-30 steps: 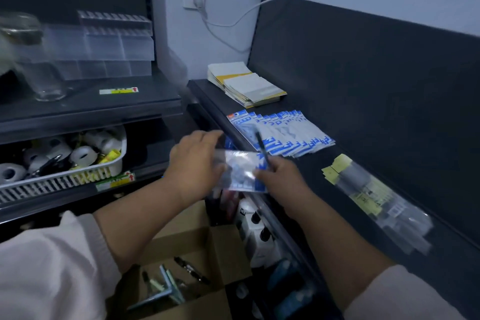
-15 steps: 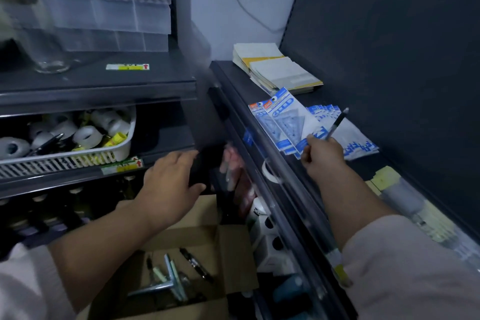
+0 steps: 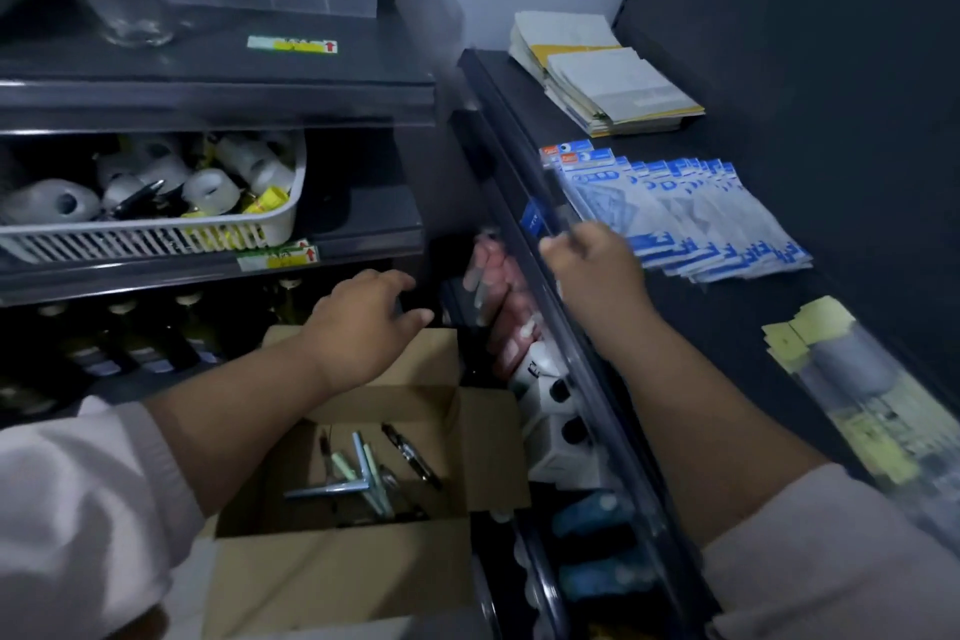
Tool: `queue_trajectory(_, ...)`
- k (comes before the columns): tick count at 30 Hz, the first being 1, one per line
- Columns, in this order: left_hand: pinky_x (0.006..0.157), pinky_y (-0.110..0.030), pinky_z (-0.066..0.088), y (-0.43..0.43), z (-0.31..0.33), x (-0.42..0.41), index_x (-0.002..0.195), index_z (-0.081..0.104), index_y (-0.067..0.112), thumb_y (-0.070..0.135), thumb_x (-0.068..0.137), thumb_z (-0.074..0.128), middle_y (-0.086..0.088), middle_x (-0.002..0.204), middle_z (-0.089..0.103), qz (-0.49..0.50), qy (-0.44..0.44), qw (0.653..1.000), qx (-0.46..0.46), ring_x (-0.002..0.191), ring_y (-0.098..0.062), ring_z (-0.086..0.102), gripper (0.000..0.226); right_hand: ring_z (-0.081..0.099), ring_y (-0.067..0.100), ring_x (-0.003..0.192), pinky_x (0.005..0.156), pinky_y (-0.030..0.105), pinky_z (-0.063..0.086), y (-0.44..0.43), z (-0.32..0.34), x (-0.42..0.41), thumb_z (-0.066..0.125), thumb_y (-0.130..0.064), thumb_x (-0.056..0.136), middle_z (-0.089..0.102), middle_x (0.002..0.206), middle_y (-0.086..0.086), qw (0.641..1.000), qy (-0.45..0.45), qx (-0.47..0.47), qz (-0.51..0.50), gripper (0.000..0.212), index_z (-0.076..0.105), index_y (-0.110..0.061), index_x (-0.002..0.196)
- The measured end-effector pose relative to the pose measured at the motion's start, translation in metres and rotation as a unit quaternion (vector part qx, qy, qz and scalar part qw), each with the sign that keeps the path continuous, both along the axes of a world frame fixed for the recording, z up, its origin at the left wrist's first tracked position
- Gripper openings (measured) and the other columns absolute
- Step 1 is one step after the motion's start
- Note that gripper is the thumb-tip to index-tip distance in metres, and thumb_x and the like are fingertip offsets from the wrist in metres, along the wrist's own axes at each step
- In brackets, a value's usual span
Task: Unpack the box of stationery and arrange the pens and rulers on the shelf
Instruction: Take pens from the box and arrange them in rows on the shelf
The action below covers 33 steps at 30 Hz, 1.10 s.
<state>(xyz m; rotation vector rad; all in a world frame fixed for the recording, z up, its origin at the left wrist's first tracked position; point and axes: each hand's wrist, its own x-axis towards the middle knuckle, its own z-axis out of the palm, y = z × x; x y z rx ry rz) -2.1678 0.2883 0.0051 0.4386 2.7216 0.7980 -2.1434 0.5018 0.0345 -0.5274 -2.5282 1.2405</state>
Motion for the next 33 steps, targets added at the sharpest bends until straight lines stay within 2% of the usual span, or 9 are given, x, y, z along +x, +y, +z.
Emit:
queue_trajectory(5,0.077,-0.013,0.026,-0.016,-0.017,0.016,0.134,0.05,0.017,0.044,0.097,0.044,0.002,0.128,0.053,0.057,-0.134,0.983,0.113,0.12,-0.013,0.045,0.047,0.049,0.01,0.067,0.07,0.034,0.042,-0.063,-0.065,0.014,0.054,-0.028,0.091,0.053,0.071,-0.005,0.972,-0.139,-0.052,0.182,0.021,0.053,-0.024,0.07)
queue_trajectory(10,0.067,-0.02,0.046,-0.039,-0.058,0.022,0.092,0.062,0.019,0.034,0.097,0.048,0.001,0.093,0.064,0.181,-0.269,0.903,0.283,0.084,-0.011,0.058,0.021,0.044,0.009,0.062,0.063,0.03,0.038,-0.114,-0.117,0.02,0.054,-0.016,0.094,0.049,0.069,-0.003,0.935,-0.182,-0.104,0.285,0.019,0.054,-0.025,0.077)
queue_trajectory(13,0.075,-0.031,0.046,-0.056,-0.095,0.021,0.083,0.06,0.018,0.03,0.098,0.048,-0.005,0.086,0.068,0.25,-0.278,0.877,0.302,0.083,-0.021,0.061,0.023,0.051,0.009,0.072,0.072,0.03,0.042,-0.128,-0.156,0.016,0.06,-0.02,0.091,0.056,0.078,-0.004,0.919,-0.216,-0.137,0.301,0.003,0.062,-0.018,0.09)
queue_trajectory(17,0.08,-0.036,0.045,-0.082,-0.15,0.019,0.102,0.064,0.007,0.033,0.098,0.047,-0.023,0.104,0.067,0.272,-0.258,0.894,0.247,0.092,-0.035,0.063,0.031,0.057,0.013,0.108,0.089,0.026,0.044,-0.132,-0.226,0.011,0.071,-0.029,0.084,0.061,0.115,0.001,0.918,-0.291,-0.106,0.248,0.044,0.058,-0.01,0.122)
queue_trajectory(22,0.085,-0.038,0.051,-0.108,-0.226,0.014,0.096,0.064,0.008,0.031,0.098,0.048,-0.021,0.095,0.069,0.264,-0.268,0.903,0.21,0.086,-0.032,0.065,0.028,0.061,0.025,0.106,0.091,0.037,0.05,-0.12,-0.332,-0.002,0.069,-0.03,0.084,0.064,0.11,0.005,0.911,-0.355,0.026,0.207,0.03,0.061,-0.018,0.109)
queue_trajectory(25,0.081,-0.036,0.053,-0.111,-0.268,0.013,0.083,0.061,0.015,0.028,0.099,0.048,-0.012,0.087,0.069,0.27,-0.301,0.89,0.209,0.081,-0.027,0.066,0.024,0.059,0.026,0.109,0.087,0.029,0.048,-0.116,-0.383,-0.014,0.071,-0.033,0.078,0.061,0.119,0.002,0.896,-0.396,0.082,0.184,0.046,0.057,-0.025,0.121)
queue_trajectory(29,0.058,-0.015,0.051,-0.109,-0.313,0.009,0.09,0.062,0.015,0.024,0.1,0.045,-0.005,0.084,0.068,0.259,-0.325,0.885,0.211,0.076,-0.016,0.064,0.021,0.059,0.03,0.102,0.072,0.028,0.043,-0.111,-0.429,-0.028,0.081,-0.046,0.067,0.058,0.118,0.012,0.88,-0.442,0.14,0.108,0.074,0.05,-0.004,0.121)
queue_trajectory(31,0.052,-0.011,0.048,-0.108,-0.325,0.007,0.088,0.06,0.019,0.023,0.1,0.044,-0.001,0.084,0.066,0.259,-0.331,0.883,0.211,0.074,-0.011,0.062,0.02,0.052,0.031,0.115,0.086,0.034,0.047,-0.119,-0.445,-0.031,0.079,-0.061,0.06,0.049,0.131,0.015,0.862,-0.464,0.167,0.116,0.102,0.039,-0.003,0.134)
queue_trajectory(33,0.069,-0.022,0.054,-0.109,-0.335,0.004,0.09,0.062,0.018,0.027,0.099,0.046,-0.002,0.088,0.068,0.259,-0.335,0.882,0.206,0.08,-0.015,0.065,0.021,0.039,0.032,0.13,0.1,0.038,0.042,-0.131,-0.452,-0.031,0.079,-0.066,0.056,0.034,0.145,0.016,0.844,-0.476,0.196,0.149,0.117,0.028,-0.007,0.143)
